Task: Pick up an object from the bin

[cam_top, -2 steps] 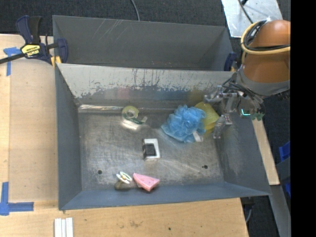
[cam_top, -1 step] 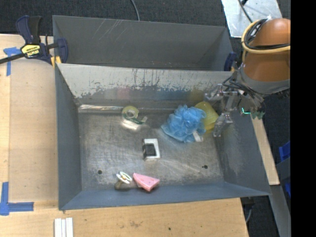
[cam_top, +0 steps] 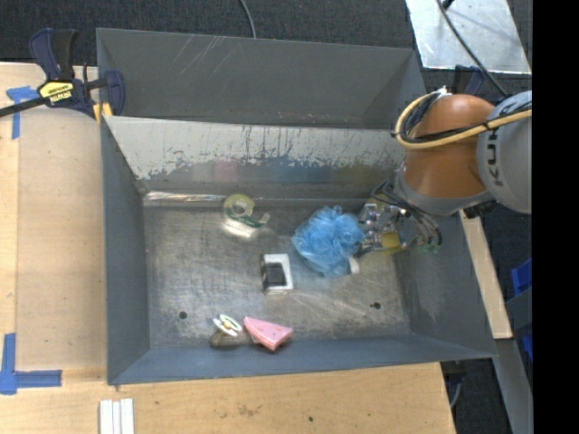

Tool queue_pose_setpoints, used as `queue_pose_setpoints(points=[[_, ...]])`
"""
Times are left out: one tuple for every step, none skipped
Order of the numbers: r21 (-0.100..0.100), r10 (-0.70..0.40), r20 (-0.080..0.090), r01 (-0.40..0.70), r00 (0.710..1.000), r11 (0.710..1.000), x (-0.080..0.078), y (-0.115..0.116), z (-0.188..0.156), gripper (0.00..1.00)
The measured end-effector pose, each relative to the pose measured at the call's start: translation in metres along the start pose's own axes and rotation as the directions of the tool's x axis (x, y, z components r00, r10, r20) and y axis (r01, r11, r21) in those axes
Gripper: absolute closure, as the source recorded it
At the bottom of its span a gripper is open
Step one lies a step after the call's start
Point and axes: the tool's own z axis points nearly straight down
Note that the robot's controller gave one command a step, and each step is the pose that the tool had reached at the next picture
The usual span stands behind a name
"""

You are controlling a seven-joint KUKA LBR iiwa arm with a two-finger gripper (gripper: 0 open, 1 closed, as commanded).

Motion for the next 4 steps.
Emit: queue_pose_setpoints(points=[[0.0, -0.001, 0.0, 0.001, 1.0, 1.0, 0.0, 0.0, 0.0, 1.0], [-0.002, -0.005, -0.012, 0.005, 1.0, 1.0, 0.002, 0.002, -0.038, 1.0], [0.0, -0.004, -0.001, 0.004, 1.0, 1.0, -0.001, 0.0, -0.077, 1.0], [-0.002, -0.03, -0.011, 0.03, 1.0, 1.0, -0.005, -0.009, -0.115, 1.0]])
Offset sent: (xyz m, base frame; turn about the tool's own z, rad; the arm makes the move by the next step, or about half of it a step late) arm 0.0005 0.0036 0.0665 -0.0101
